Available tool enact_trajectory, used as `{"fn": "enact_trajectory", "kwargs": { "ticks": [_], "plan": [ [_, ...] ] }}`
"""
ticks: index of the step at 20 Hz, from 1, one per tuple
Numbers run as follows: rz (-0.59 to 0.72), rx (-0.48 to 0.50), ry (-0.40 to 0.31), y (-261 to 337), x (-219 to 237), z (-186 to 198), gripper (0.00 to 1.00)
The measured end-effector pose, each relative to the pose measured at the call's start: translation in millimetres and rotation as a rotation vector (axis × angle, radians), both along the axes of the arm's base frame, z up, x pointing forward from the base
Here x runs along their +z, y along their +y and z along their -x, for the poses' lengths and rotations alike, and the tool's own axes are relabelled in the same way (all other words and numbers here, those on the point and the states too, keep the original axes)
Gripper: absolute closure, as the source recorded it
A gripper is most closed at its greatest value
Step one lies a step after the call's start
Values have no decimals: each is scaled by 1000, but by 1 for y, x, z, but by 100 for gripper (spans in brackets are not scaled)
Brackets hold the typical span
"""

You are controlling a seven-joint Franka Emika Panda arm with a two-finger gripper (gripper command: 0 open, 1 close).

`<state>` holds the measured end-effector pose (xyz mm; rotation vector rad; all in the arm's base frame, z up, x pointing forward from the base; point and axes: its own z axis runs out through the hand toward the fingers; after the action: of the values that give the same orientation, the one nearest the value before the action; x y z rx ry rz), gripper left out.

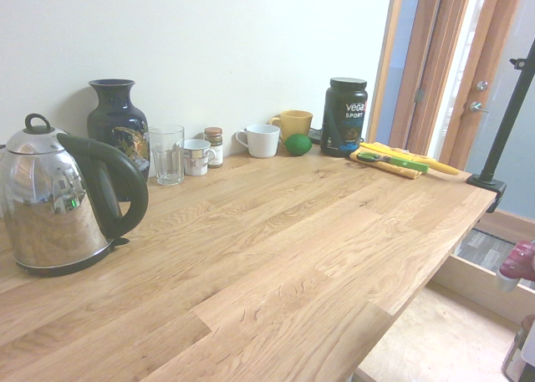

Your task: Put seasoning jar in the drawer

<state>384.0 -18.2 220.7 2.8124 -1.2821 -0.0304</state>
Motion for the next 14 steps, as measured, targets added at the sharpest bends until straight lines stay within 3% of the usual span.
{"fn": "enact_trajectory", "kwargs": {
  "ticks": [9,14],
  "plan": [
    [-10,38,-15,2,-54,2,100],
    [-11,44,-13,3,-74,-18,100]
  ]
}}
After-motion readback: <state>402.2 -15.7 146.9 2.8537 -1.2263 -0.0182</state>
